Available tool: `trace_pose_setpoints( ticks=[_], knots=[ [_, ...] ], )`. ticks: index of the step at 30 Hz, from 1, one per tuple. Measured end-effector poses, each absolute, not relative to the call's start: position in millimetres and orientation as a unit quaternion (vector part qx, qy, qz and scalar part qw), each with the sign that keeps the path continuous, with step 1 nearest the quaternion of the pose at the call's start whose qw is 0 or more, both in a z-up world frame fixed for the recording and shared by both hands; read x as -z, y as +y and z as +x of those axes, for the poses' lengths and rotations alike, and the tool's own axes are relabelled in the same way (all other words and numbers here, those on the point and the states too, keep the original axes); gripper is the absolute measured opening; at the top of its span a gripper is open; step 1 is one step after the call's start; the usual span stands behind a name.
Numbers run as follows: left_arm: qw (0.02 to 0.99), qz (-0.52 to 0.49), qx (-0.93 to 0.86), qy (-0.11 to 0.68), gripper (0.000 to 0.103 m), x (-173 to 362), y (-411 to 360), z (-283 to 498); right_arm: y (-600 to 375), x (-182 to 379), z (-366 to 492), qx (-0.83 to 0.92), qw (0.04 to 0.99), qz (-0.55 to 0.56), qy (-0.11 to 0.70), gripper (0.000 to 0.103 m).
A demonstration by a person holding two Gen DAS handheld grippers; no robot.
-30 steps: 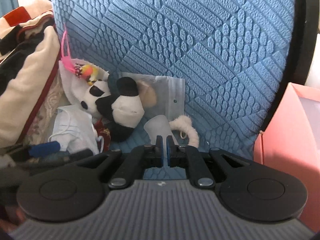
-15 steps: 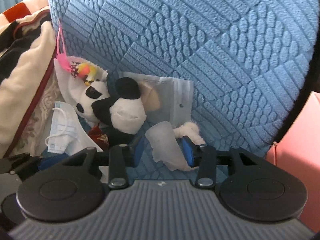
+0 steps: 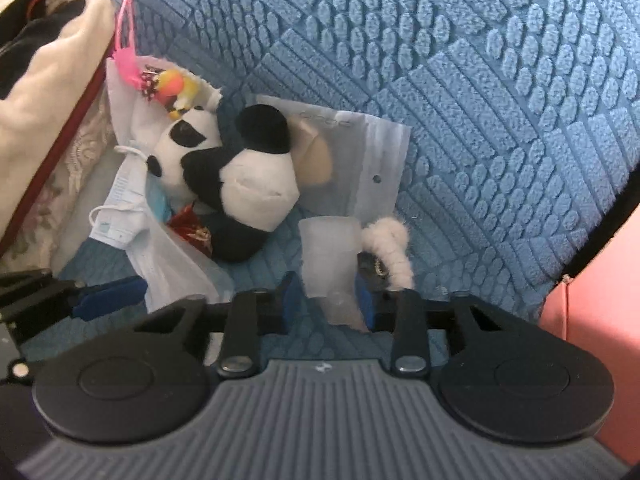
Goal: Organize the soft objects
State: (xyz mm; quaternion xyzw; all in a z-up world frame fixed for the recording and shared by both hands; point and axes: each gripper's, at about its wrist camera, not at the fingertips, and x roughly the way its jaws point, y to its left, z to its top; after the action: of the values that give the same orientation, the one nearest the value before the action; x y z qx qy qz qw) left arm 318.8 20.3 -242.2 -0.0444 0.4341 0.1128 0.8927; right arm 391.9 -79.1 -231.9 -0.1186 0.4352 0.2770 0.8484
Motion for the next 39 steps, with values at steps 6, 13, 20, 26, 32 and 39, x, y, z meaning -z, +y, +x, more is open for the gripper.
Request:
trace_pose_setpoints(
  ticks=[6, 13, 20, 26, 32, 39],
  knots=[
    [0.890, -0.057, -0.112, 0.439, 0.013, 240, 18, 318, -86, 223, 392, -0.267, 0.856, -0.110, 0.429, 0.017],
    [0.884, -0.120, -0.109, 0.439, 0.006, 230, 28, 312, -93, 207, 384, -0.277, 0.861, -0.099, 0.416, 0.017],
    [0.879, -0.172, -0.096, 0.434, 0.005, 215, 42, 304, -101, 194, 369, -0.300, 0.857, -0.100, 0.407, 0.017],
    [0.874, -0.188, -0.081, 0.440, 0.005, 207, 47, 294, -104, 182, 355, -0.303, 0.863, -0.104, 0.392, 0.019],
    [0.868, -0.197, -0.079, 0.449, 0.005, 207, 49, 284, -109, 184, 346, -0.303, 0.847, -0.105, 0.424, 0.019],
    [0.849, -0.228, -0.077, 0.470, 0.005, 207, 59, 275, -107, 173, 323, -0.311, 0.847, -0.108, 0.417, 0.018]
  ],
)
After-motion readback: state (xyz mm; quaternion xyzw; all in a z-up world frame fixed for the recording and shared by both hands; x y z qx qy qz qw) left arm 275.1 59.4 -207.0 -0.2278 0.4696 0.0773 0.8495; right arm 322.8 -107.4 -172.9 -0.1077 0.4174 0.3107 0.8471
